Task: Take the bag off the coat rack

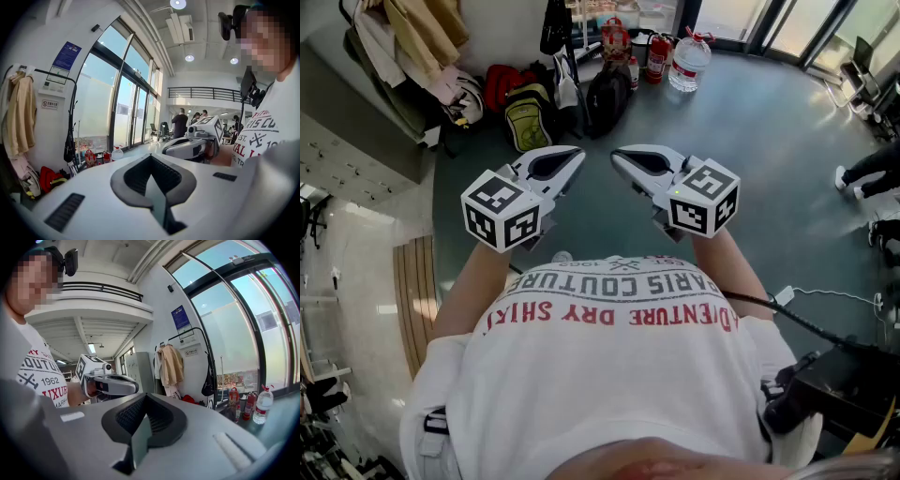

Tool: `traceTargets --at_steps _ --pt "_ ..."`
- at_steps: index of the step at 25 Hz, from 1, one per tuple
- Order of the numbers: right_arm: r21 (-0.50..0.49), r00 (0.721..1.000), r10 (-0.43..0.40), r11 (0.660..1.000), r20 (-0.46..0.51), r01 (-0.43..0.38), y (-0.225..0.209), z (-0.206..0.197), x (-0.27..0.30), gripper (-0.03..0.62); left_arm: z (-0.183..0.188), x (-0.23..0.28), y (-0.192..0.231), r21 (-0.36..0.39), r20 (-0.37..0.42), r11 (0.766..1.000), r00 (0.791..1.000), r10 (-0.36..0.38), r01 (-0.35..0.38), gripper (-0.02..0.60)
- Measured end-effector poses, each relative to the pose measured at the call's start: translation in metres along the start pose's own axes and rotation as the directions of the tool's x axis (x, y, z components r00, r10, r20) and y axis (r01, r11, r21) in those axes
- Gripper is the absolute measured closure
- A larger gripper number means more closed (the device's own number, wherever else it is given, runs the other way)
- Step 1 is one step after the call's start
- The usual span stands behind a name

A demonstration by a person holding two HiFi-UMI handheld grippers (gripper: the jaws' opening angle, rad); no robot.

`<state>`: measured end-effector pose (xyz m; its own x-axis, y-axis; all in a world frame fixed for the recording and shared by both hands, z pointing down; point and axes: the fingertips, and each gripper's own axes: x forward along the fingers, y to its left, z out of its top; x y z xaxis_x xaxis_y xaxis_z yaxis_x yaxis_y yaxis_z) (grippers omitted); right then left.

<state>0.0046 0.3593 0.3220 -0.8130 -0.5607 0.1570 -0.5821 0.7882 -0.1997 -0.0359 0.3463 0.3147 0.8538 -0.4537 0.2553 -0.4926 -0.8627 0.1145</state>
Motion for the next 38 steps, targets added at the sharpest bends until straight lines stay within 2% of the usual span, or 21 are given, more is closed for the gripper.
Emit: traceTargets --at_steps 14,27,38 --pt "0.010 1.000 -0.001 1.000 0.010 0.001 -0.001 0.000 -0.001 0.592 -0.001 0.003 -0.002 -0.013 -0.004 1.000 1.000 -0.023 0.023 0.581" --pt "0.011 0.999 -0.049 0.999 -0.003 0.049 -0.018 0.006 -0.003 0.592 0.007 0.018 0.008 -0.038 0.023 0.996 0.997 -0.074 0.075 0.581" --pt "0.006 0.996 -0.091 0.996 -0.004 0.091 -0.031 0.003 -0.013 0.592 0.001 0.042 0.008 -0.025 -0.008 0.993 0.993 -0.116 0.115 0.581"
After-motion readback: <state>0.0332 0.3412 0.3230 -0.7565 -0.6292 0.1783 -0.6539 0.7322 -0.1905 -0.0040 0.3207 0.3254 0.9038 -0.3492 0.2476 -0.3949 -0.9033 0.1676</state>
